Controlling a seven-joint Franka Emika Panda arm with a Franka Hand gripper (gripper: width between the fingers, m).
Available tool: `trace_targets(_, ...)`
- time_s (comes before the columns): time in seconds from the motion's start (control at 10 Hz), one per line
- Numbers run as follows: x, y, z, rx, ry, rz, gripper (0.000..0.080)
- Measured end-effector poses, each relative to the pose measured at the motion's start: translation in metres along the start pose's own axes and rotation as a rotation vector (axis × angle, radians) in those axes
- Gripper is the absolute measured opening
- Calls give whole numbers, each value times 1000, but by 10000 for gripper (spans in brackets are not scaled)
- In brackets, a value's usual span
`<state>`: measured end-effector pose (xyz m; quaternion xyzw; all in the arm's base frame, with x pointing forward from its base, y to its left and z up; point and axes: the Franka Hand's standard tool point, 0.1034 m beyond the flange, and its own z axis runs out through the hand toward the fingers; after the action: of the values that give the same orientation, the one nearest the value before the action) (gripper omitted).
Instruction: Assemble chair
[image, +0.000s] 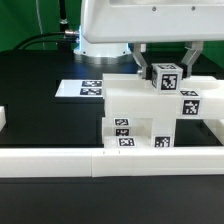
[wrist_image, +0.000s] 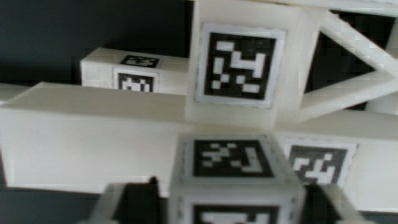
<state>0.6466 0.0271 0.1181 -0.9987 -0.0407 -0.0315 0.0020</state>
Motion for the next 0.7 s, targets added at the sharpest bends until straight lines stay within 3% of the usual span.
trace_targets(0.2,0,4,0,7,4,70,283)
trace_targets(0.5,2,-3,-1,13,49,511,283)
trace_targets(0.7,4,0,-1,23,76,638,284)
